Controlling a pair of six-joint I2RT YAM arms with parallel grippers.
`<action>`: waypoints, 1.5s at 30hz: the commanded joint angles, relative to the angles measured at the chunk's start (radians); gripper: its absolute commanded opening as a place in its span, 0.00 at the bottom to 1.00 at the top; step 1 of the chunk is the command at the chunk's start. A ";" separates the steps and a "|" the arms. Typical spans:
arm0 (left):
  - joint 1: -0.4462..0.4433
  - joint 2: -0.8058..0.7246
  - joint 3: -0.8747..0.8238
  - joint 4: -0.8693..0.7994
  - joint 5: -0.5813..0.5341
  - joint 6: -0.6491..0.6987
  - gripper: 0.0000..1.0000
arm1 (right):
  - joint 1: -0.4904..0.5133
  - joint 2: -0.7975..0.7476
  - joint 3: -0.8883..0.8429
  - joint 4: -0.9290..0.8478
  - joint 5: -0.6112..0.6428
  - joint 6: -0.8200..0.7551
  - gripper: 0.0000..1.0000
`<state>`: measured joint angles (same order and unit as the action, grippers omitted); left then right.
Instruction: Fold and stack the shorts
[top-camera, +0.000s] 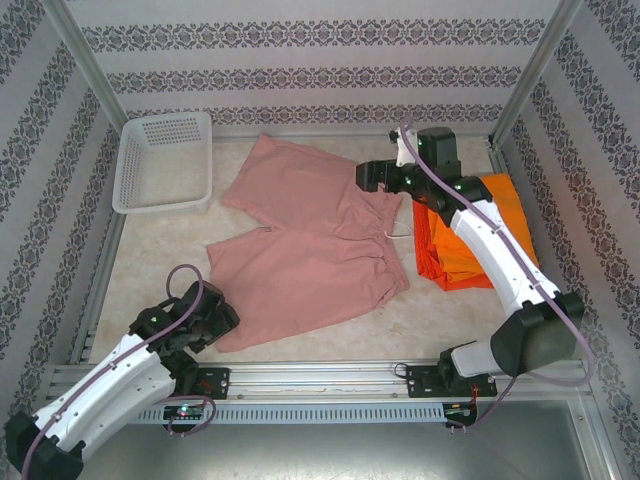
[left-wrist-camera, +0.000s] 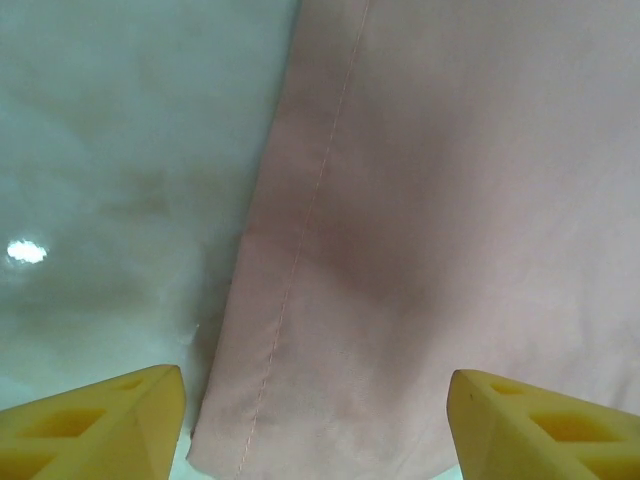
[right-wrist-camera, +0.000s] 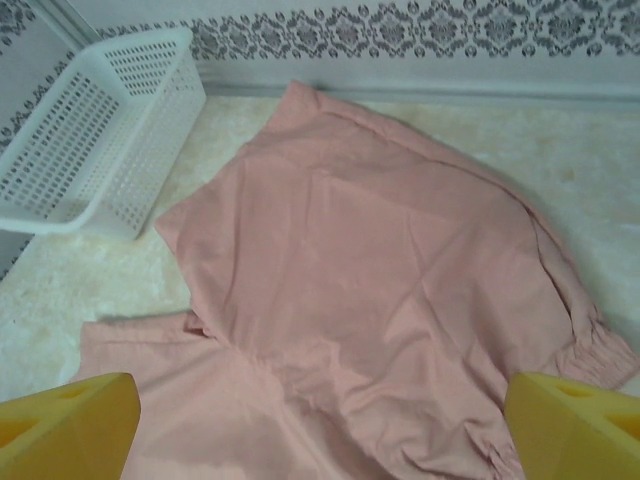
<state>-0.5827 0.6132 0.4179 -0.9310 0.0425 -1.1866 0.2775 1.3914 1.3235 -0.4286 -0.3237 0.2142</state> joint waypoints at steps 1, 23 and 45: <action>-0.056 0.037 -0.036 0.010 0.046 -0.053 0.68 | -0.003 -0.086 -0.057 0.031 0.027 -0.015 0.94; -0.124 0.123 -0.057 0.109 0.025 0.004 0.37 | -0.010 -0.275 -0.293 0.015 -0.001 -0.024 0.94; -0.122 0.053 0.050 0.012 -0.078 0.086 0.00 | 0.070 -0.279 -0.347 -0.060 0.041 -0.196 0.95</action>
<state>-0.6941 0.6785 0.4000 -0.8814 0.0383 -1.1603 0.3180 1.1114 0.9913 -0.4534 -0.3031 0.1043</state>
